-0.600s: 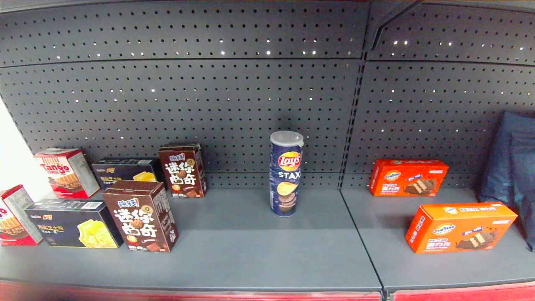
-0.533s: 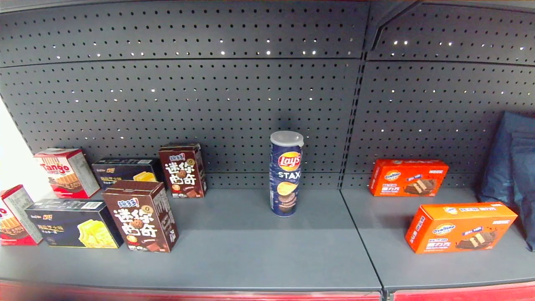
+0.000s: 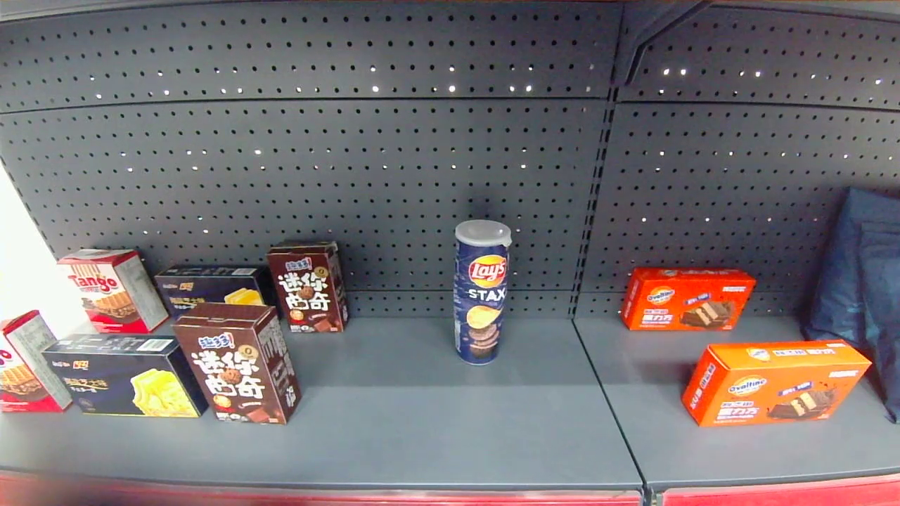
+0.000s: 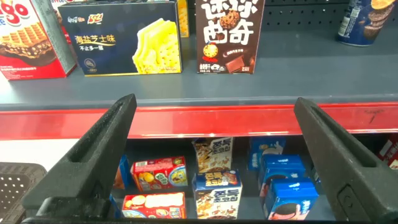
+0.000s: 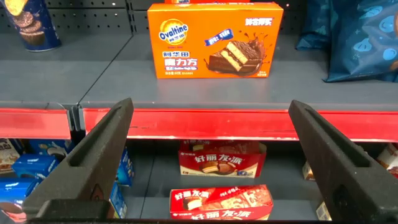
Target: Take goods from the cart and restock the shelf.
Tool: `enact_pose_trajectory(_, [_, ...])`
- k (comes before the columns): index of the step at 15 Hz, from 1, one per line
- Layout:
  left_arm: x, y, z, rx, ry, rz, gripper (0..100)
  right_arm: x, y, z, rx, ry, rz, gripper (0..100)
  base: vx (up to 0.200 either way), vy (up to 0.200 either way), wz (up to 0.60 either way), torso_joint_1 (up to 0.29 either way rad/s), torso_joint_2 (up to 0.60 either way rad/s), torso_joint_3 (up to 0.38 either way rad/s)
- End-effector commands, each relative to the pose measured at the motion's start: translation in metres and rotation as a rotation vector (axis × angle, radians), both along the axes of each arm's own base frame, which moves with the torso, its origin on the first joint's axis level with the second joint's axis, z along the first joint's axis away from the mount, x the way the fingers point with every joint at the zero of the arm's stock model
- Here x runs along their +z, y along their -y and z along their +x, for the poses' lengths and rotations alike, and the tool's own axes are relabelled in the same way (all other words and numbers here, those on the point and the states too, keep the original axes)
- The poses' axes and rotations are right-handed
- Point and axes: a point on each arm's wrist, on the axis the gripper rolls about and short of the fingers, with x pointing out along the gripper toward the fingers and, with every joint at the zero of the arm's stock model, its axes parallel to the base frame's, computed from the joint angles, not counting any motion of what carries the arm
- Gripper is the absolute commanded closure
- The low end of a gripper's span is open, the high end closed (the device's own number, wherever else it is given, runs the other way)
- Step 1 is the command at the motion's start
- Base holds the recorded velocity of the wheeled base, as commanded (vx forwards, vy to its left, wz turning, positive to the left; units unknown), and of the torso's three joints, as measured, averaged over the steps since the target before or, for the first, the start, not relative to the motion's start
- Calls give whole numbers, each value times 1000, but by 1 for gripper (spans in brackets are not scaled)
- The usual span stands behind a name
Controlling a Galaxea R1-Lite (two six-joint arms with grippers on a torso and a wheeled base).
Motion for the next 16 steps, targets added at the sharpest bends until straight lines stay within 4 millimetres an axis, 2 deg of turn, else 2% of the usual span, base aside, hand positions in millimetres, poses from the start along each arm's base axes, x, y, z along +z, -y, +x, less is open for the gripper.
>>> enact_pose_trajectory(1, [0,0,0,1,0,0,0,0,0,0,0,-1,-1,0,0,0,600,2,7,7])
enact_pose_trajectory(16, [0,0,0,-2,0,4,0,0,0,0,0,-1,0,0,0,0,600,4,2,3])
